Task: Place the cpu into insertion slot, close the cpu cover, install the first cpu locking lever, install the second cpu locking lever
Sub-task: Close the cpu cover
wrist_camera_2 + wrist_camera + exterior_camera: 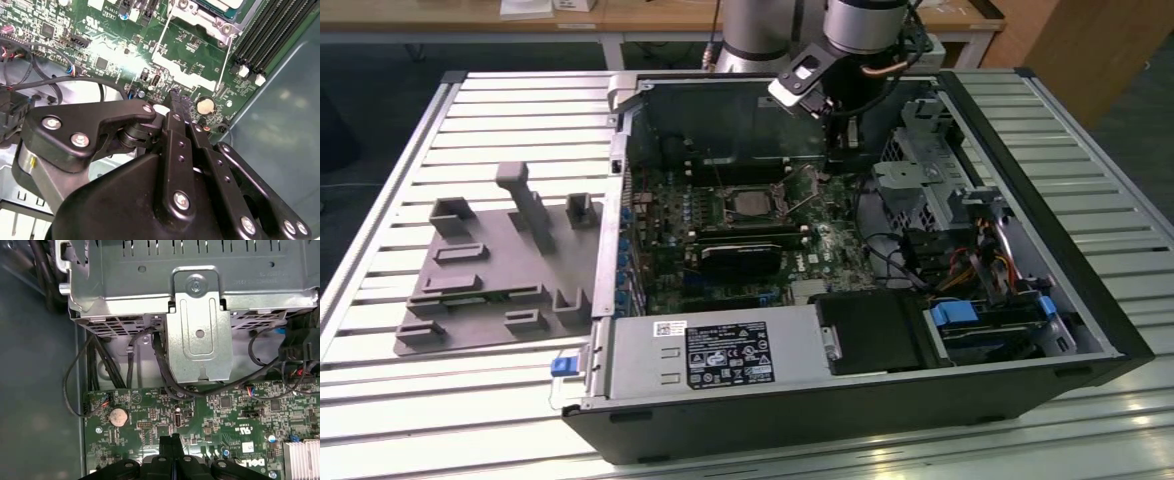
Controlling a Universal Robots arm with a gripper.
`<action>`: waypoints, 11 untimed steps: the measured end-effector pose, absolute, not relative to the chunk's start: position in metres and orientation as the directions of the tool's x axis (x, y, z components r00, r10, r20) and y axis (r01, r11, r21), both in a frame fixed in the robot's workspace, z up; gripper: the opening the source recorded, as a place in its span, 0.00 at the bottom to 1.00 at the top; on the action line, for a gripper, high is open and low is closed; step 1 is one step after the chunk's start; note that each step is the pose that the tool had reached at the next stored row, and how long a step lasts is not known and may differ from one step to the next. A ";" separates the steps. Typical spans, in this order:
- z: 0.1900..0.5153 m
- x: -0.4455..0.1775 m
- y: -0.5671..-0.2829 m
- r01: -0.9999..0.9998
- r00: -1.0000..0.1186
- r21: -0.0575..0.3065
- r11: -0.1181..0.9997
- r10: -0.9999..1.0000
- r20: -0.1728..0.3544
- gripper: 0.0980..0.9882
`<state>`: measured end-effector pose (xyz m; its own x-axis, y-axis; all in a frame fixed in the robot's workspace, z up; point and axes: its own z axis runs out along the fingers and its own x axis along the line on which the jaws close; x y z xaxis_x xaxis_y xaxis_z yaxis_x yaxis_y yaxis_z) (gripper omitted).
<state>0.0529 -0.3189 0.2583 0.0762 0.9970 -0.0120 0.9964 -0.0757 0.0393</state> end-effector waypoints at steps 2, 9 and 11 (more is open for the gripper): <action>0.256 0.053 -0.319 0.997 0.073 0.039 -0.073 0.997 -0.012 0.00; 0.249 0.055 -0.319 0.997 0.068 0.039 -0.068 0.998 -0.014 0.00; 0.246 0.055 -0.319 0.997 0.069 0.039 -0.068 0.998 -0.014 0.00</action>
<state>0.0551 -0.3188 0.2456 0.0686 0.9975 -0.0145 0.9969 -0.0680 0.0394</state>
